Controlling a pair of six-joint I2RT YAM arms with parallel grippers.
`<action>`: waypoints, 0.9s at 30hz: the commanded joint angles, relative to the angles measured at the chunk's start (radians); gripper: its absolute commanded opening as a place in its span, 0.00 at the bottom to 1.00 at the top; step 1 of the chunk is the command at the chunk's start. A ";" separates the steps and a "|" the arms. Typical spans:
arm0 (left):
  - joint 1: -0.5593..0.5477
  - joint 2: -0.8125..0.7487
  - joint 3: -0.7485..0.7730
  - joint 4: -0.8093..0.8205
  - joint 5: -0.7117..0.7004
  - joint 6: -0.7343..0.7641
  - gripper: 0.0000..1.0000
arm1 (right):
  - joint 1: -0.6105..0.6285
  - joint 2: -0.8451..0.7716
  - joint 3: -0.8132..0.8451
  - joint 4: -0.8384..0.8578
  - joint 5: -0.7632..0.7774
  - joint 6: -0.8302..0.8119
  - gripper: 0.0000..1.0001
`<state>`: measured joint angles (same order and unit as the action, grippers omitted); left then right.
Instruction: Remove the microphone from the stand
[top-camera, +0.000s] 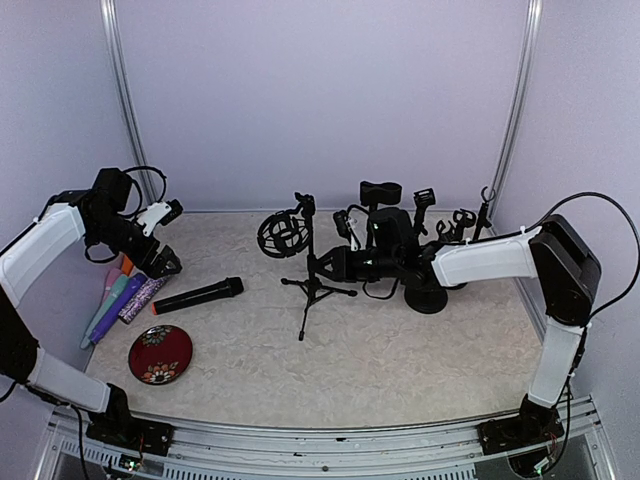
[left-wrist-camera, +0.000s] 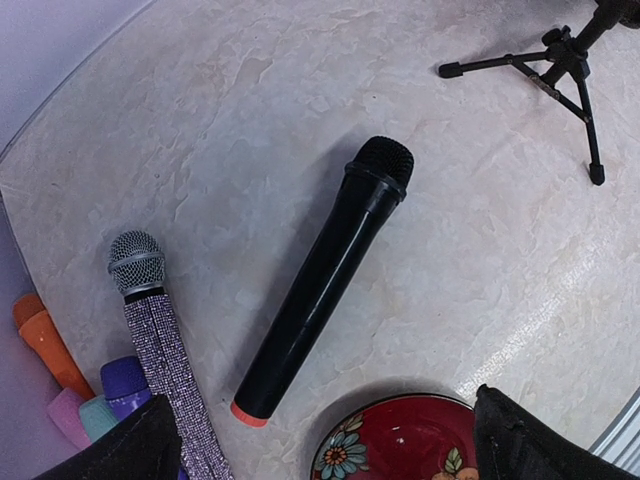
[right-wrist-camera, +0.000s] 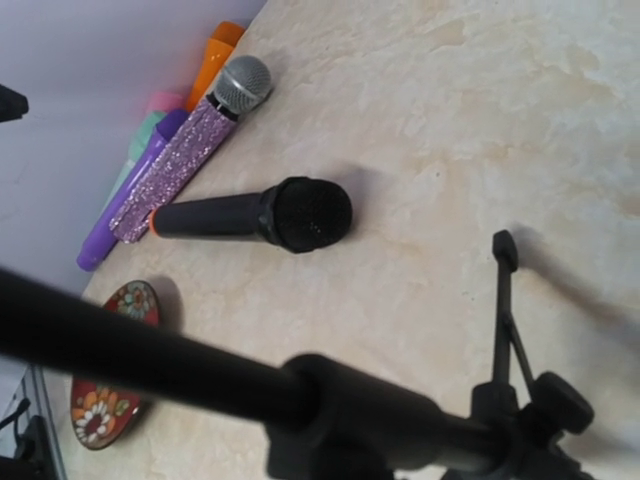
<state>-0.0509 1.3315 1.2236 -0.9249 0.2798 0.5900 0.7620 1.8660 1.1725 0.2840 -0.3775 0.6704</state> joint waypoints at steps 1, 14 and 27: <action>0.007 0.010 0.042 -0.014 0.005 -0.002 0.99 | 0.027 -0.020 -0.017 -0.055 0.120 -0.064 0.00; 0.005 0.015 0.042 -0.015 0.003 -0.001 0.99 | 0.135 -0.040 -0.038 -0.150 0.535 -0.334 0.00; 0.013 0.010 0.046 0.014 -0.017 -0.029 0.99 | 0.215 -0.041 0.017 -0.174 0.790 -0.552 0.00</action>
<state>-0.0509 1.3422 1.2369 -0.9291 0.2779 0.5785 0.9672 1.8343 1.1774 0.2089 0.2821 0.1932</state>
